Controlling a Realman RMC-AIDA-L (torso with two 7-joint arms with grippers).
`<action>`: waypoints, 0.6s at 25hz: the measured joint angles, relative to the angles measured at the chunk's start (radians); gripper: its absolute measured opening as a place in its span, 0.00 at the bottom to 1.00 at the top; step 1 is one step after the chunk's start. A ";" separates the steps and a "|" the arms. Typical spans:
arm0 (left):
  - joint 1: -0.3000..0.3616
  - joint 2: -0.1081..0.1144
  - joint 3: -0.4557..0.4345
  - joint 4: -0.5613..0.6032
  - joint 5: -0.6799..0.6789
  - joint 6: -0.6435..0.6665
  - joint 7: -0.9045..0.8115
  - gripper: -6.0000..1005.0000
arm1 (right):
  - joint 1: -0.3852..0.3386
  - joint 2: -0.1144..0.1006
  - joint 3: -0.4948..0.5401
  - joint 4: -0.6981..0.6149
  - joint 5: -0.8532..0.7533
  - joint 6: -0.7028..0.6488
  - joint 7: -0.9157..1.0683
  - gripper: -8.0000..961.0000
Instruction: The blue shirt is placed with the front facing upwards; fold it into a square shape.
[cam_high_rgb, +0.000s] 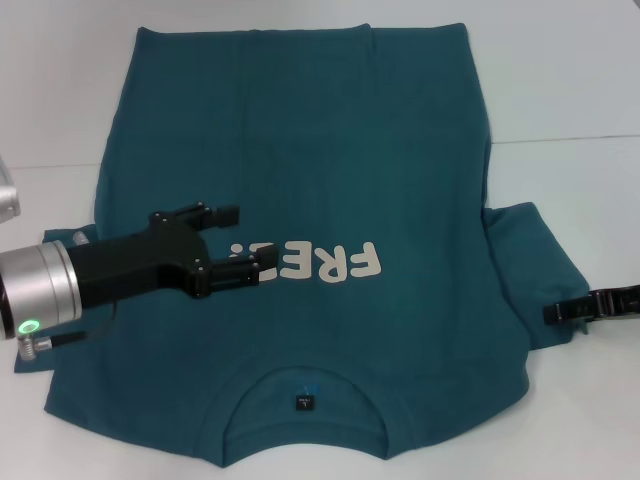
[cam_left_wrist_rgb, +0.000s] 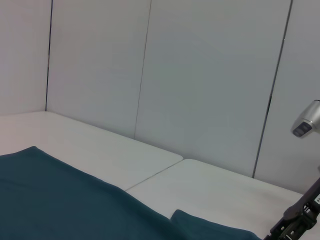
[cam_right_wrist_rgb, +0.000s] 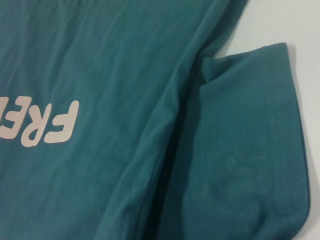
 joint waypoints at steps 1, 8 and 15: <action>0.000 0.000 0.000 0.000 0.000 0.000 0.002 0.86 | 0.000 0.000 0.000 0.000 -0.001 0.000 0.002 0.87; 0.000 0.000 -0.002 -0.002 -0.004 0.000 0.008 0.86 | -0.002 0.001 -0.004 0.004 -0.006 0.000 0.015 0.62; 0.000 0.000 -0.004 -0.002 -0.005 0.000 0.010 0.86 | -0.002 -0.002 -0.005 0.006 -0.010 -0.011 0.016 0.43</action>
